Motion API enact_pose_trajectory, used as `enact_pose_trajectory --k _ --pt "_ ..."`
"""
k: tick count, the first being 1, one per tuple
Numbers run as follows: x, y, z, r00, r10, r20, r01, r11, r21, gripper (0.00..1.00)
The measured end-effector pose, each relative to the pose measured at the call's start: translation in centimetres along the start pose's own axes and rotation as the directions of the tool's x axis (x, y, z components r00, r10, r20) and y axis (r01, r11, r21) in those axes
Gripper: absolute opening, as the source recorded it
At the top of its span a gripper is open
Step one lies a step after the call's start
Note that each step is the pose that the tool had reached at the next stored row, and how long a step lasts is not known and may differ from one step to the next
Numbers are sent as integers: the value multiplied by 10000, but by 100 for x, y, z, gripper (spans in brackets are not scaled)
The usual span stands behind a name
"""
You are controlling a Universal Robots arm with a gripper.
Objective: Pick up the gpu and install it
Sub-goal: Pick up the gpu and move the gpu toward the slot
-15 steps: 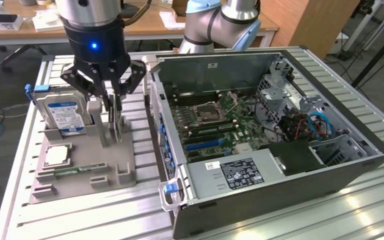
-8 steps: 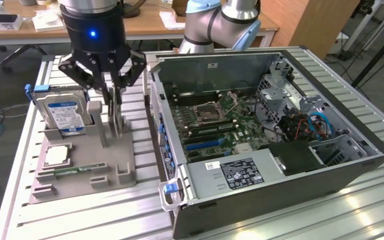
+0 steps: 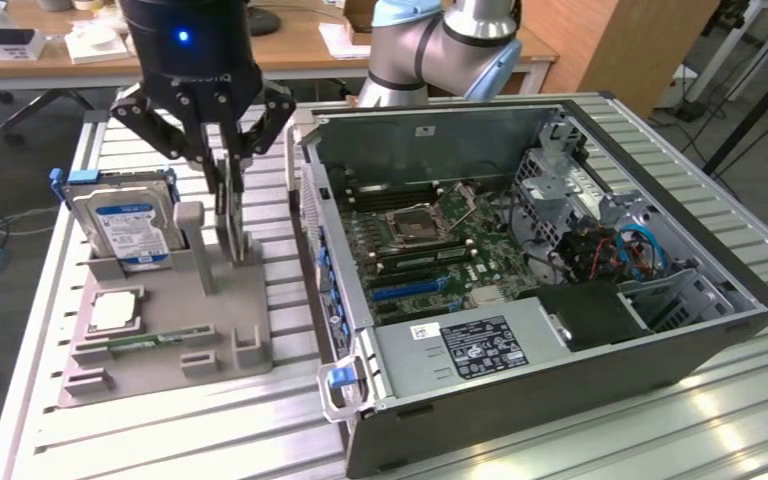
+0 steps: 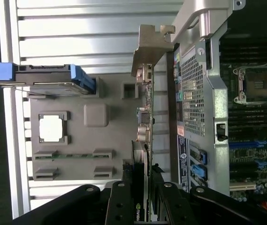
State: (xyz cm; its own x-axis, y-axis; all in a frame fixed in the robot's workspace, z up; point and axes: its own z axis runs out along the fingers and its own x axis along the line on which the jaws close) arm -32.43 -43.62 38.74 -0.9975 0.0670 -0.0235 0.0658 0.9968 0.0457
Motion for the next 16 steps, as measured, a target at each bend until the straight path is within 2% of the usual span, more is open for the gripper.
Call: enact_pose_trajectory --k 16 --pt "-59 23 -426 10000 0 0 0 10000 0 26"
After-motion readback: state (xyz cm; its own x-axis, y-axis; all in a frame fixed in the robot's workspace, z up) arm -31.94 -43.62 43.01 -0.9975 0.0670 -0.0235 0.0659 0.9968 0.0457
